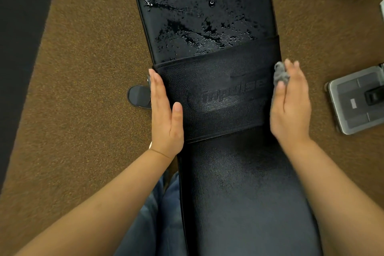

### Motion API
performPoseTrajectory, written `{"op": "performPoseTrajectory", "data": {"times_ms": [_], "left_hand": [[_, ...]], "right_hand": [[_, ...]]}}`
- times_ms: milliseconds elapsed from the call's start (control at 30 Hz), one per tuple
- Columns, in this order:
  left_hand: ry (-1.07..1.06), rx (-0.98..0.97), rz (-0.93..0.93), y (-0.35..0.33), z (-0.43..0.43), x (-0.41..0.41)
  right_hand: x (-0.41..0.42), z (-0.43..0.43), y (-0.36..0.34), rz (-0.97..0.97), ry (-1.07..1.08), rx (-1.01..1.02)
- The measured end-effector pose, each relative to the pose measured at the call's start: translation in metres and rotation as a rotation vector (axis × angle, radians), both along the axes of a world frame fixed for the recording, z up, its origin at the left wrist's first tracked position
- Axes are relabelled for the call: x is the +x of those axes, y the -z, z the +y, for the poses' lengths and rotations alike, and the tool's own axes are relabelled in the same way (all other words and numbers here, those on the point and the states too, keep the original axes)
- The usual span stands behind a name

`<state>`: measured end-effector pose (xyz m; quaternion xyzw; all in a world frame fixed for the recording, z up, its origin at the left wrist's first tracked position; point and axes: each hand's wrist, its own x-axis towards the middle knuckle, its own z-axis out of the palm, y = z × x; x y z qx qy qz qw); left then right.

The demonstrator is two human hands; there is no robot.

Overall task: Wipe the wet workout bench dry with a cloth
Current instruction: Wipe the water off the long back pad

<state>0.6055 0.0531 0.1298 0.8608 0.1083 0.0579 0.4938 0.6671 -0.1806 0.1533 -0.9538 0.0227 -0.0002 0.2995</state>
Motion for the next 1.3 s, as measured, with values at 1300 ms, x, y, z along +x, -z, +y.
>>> {"op": "performPoseTrajectory", "data": {"times_ms": [1300], "left_hand": [[-0.025, -0.218, 0.015, -0.015, 0.021, 0.0]], "right_hand": [[-0.08, 0.135, 0.005, -0.206, -0.478, -0.104]]}}
